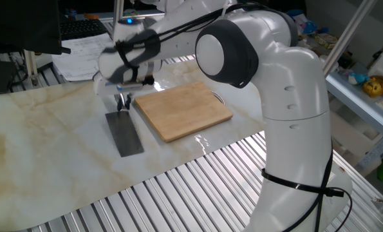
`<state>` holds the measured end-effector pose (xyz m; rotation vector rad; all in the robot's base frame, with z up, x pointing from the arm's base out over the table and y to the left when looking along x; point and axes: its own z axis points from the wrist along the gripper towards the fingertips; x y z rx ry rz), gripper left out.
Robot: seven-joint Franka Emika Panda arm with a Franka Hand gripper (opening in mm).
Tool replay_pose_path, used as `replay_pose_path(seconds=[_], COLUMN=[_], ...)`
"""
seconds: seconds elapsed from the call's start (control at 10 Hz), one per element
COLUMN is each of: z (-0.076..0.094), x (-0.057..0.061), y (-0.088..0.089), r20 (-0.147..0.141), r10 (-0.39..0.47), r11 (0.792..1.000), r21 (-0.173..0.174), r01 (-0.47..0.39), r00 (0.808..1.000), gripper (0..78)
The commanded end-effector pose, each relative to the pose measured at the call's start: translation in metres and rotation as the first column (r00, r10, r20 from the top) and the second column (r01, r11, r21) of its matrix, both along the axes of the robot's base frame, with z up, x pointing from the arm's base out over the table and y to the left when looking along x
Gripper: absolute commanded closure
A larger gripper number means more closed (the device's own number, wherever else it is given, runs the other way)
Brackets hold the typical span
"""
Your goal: Put the knife on the cutting board
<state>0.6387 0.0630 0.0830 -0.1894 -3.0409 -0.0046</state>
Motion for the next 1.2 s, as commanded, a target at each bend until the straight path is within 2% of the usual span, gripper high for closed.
replay_pose_path(seconds=[0.1,0.3,0.4,0.5,0.6,0.7,0.8,0.9,1.1,1.2], z=[0.012,0.017,0.027,0.028,0.042,0.048,0.049,0.050,0.043,0.038], x=[0.001,-0.001,-0.005,-0.005,-0.011,-0.012,-0.013,-0.011,-0.004,0.001], y=[-0.001,-0.003,-0.007,-0.007,-0.015,-0.022,-0.027,-0.041,-0.060,-0.071], r20=[-0.033,-0.043,-0.063,-0.065,-0.085,-0.099,-0.104,-0.109,-0.114,-0.115], r10=[0.000,0.005,0.013,0.014,0.017,0.029,0.036,0.062,0.120,0.146], r11=[1.000,1.000,0.999,0.999,0.999,0.999,0.999,0.997,0.991,0.988], r21=[-0.007,-0.014,-0.032,-0.033,-0.032,-0.034,-0.032,-0.028,-0.042,-0.038], r01=[0.000,-0.006,-0.015,-0.016,-0.020,-0.032,-0.040,-0.066,-0.126,-0.151], r00=[0.999,0.999,0.998,0.998,0.996,0.995,0.994,0.992,0.986,0.983], gripper=[76.4,76.4,76.4,76.4,76.4,76.4,76.4,76.4,76.4,76.4])
